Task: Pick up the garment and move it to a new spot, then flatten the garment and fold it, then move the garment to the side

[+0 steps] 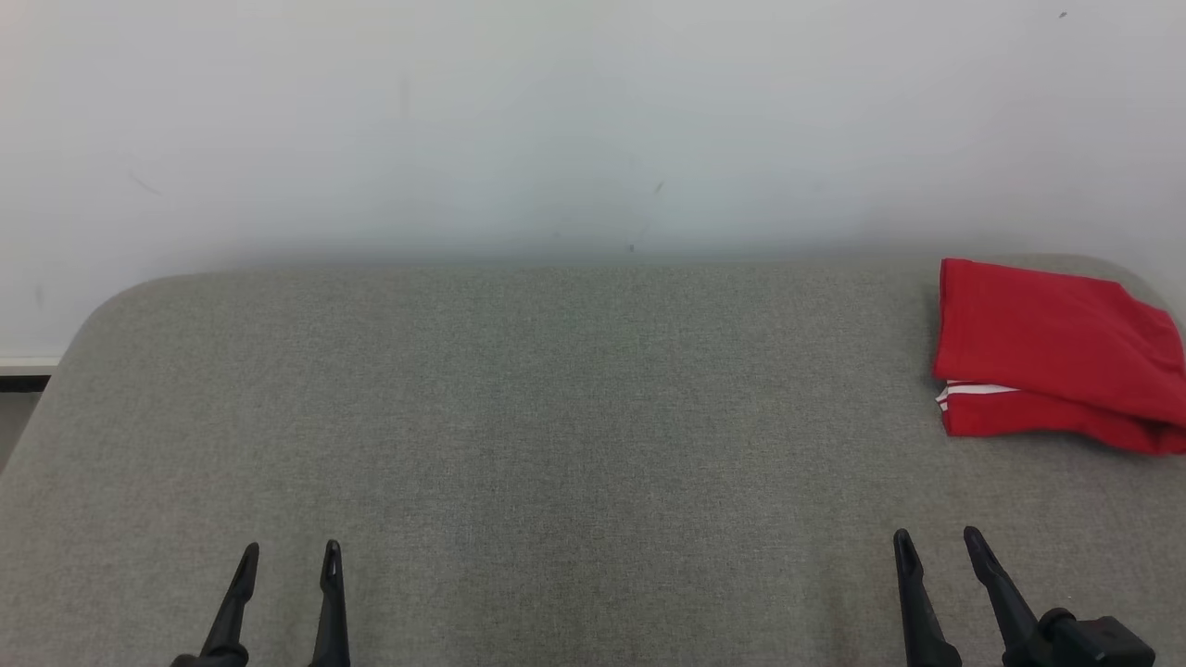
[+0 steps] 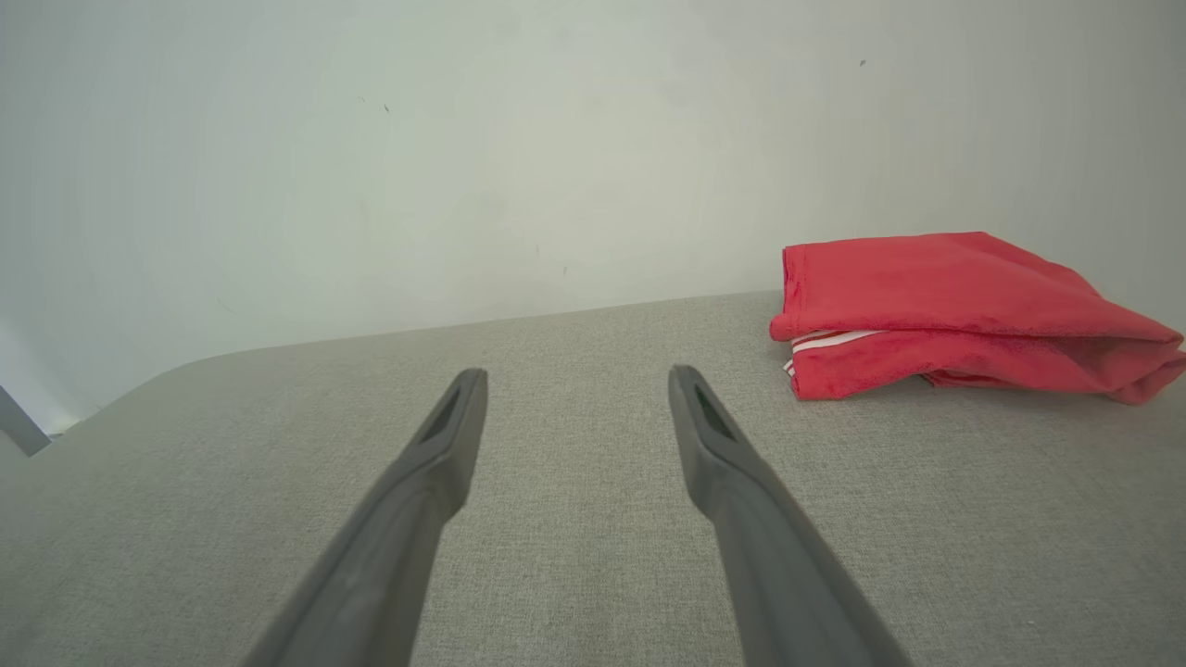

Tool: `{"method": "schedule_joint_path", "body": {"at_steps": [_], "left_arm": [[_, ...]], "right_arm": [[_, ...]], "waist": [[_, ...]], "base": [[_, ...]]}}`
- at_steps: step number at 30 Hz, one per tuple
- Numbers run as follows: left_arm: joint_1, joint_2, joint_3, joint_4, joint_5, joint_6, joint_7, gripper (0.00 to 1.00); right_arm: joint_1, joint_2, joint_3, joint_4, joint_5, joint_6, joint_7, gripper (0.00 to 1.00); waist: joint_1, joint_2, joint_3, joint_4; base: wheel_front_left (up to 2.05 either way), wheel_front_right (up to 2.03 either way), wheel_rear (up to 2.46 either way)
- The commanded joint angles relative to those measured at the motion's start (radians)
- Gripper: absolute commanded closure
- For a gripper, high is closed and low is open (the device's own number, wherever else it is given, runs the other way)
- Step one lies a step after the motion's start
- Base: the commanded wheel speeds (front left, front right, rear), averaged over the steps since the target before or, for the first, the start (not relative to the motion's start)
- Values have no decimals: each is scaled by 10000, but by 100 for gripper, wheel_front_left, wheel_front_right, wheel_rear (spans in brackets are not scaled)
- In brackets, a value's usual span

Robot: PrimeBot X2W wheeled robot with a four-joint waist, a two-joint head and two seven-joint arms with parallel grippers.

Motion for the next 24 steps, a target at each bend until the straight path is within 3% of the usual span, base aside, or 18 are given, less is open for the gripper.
{"method": "schedule_joint_path", "body": {"at_steps": [1, 10, 11, 15, 24], "left_arm": [[104, 53, -18, 46, -126, -35, 29, 0], [108, 147, -132, 115, -115, -10, 179, 0], [8, 117, -137, 99, -17, -17, 181, 100], [72, 25, -149, 455, -116, -18, 249, 100], [-173, -100, 123, 600, -1848, -164, 687, 100]], "right_arm": [[68, 50, -38, 28, -66, -26, 18, 0], [58, 130, -95, 145, -60, -26, 18, 0], [1, 100, -76, 140, -18, -2, 0, 100], [97, 108, -48, 469, 104, 0, 11, 100], [-205, 57, -140, 645, 1878, -2, 281, 100]], "waist": [[1, 0, -21, 0], [1, 0, -18, 4], [1, 0, -21, 5], [2, 0, -17, 2], [2, 0, 19, -10]], "base": [[0, 0, 0], [0, 0, 0], [0, 0, 0], [0, 0, 0], [0, 0, 0]]}}
